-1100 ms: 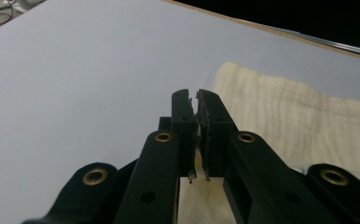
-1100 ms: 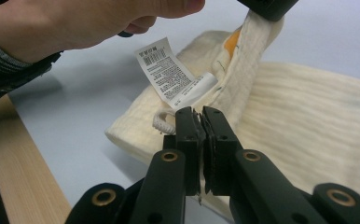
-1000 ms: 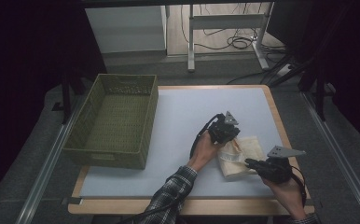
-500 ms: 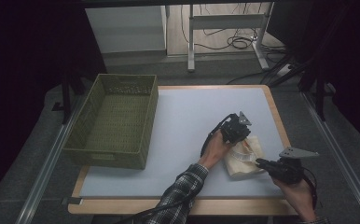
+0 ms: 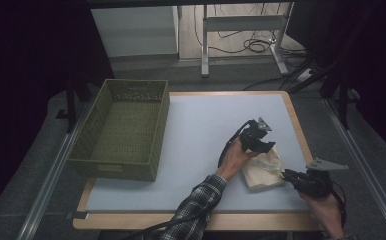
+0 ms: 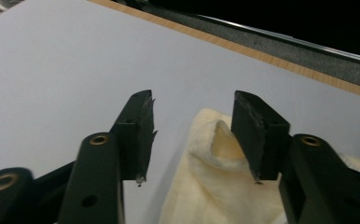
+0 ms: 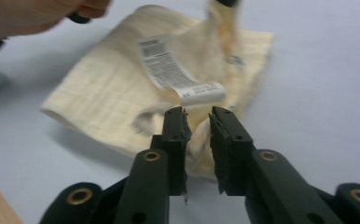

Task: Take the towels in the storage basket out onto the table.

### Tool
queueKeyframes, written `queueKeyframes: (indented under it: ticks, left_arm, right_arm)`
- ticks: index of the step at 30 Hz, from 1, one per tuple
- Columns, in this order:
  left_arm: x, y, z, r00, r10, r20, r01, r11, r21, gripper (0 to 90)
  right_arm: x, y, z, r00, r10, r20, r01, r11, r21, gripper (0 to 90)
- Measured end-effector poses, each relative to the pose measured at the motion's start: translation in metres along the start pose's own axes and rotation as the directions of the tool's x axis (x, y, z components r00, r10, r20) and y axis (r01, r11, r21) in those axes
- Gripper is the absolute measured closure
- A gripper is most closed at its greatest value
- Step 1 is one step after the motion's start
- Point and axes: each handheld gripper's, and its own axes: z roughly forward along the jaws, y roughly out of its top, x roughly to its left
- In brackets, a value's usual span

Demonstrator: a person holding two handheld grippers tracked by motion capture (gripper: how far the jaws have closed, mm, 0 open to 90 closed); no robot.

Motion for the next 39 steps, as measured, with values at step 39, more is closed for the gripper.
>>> queueKeyframes:
  ticks: [39]
  left_arm:
    - [0.028,-0.079,-0.032,0.9924,-0.123,0.007,0.122,0.9886,0.088,40.9]
  right_arm:
    - [-0.004,-0.008,0.021,0.9984,0.01,0.056,-0.016,0.995,0.099,50.0]
